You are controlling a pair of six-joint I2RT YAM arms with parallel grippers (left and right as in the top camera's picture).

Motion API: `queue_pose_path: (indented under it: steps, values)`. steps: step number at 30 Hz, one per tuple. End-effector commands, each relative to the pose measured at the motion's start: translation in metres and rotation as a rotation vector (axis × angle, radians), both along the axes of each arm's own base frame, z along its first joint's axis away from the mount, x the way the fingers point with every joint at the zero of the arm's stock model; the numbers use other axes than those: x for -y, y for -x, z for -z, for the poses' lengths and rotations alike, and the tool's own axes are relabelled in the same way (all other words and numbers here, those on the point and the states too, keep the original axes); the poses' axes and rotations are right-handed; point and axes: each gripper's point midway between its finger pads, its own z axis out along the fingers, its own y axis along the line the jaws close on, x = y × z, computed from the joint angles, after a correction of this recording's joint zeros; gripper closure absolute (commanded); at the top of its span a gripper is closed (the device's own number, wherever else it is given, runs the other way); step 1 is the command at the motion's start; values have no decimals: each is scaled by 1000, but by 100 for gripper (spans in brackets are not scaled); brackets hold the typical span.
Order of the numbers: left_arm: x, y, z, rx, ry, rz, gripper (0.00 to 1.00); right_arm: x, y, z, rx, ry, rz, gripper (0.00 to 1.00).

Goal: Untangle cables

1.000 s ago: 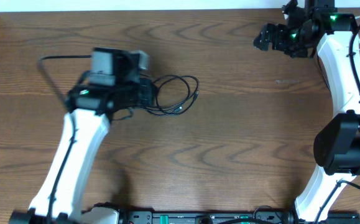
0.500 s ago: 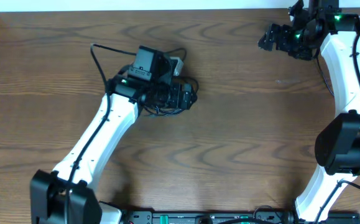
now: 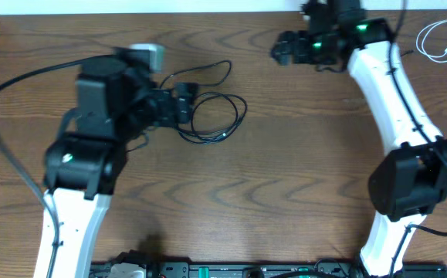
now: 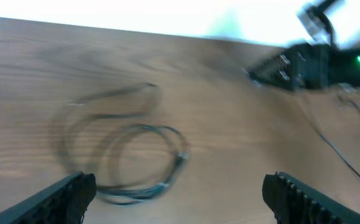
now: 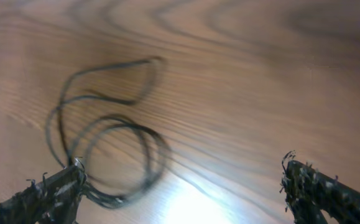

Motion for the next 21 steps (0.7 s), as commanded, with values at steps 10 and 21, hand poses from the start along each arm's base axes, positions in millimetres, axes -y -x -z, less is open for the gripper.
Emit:
queue_pose_path:
  steps: [10,21]
  values:
    - [-103,14,13,-97,-80,-364,9,-134,-15,86,305,210,-506,1]
    - [-105,17,27,-159,-86,-367,9,-187,-13,132,405,179,-655,3]
